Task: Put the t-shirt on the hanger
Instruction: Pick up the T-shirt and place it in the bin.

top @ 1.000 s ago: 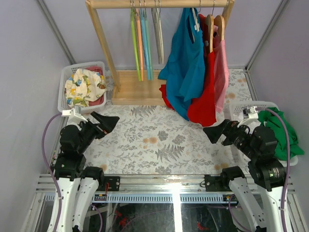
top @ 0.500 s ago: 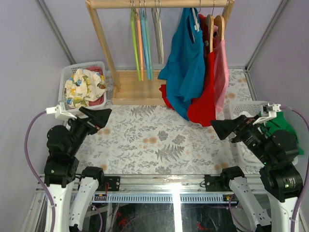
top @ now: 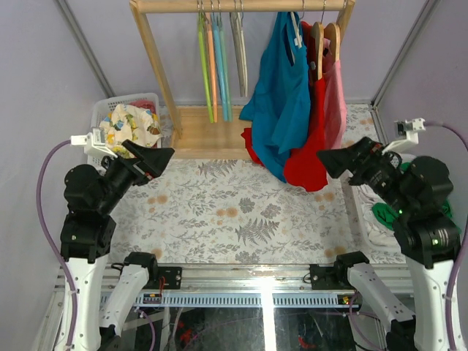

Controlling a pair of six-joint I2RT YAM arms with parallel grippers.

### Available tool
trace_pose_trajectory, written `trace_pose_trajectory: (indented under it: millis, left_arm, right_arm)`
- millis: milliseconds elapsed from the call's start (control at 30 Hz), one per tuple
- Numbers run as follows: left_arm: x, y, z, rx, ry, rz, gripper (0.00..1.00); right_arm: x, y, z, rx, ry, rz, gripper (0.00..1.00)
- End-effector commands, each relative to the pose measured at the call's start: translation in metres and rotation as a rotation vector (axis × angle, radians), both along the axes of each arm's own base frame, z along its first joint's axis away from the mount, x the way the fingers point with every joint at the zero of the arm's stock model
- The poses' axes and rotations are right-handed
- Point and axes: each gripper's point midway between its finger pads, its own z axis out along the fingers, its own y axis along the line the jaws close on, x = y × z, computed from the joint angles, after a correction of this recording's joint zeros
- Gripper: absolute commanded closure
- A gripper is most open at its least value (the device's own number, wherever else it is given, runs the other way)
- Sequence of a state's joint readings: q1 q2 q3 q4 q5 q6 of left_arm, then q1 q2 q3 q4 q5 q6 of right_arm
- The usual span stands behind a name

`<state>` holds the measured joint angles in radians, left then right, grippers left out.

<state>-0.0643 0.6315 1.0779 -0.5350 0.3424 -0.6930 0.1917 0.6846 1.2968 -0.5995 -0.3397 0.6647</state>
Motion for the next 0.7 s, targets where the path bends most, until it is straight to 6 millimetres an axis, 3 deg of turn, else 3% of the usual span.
trace_pose_trajectory:
  millis: [0,133,200,333,500,667]
  left_arm:
    - [-0.002,-0.003,-0.017,0.01,0.042,-0.03,0.0]
    - [-0.005,-0.034,-0.051,-0.106,0.103,-0.214,0.0]
    - [-0.004,-0.04,-0.069,-0.135,0.135,-0.245,0.0]
    - [-0.002,-0.044,-0.086,-0.117,0.155,-0.255,0.0]
    - [-0.005,-0.065,-0.098,-0.082,0.19,-0.311,0.0]
    - [-0.018,-0.105,-0.121,-0.001,0.244,-0.386,0.0]
  right_arm:
    - [0.004,-0.027,-0.027,-0.14,0.092,-0.131,0.01]
    - [0.004,-0.078,-0.056,-0.23,0.096,-0.4,0.01]
    - [0.006,-0.104,-0.089,-0.319,0.21,-0.529,0.01]
    - [0.017,-0.136,-0.151,-0.508,0.504,-0.689,0.01]
    - [0.025,-0.179,-0.164,-0.586,0.596,-0.937,0.01]
    - [0.034,-0.227,-0.192,-0.482,0.742,-1.034,0.07]
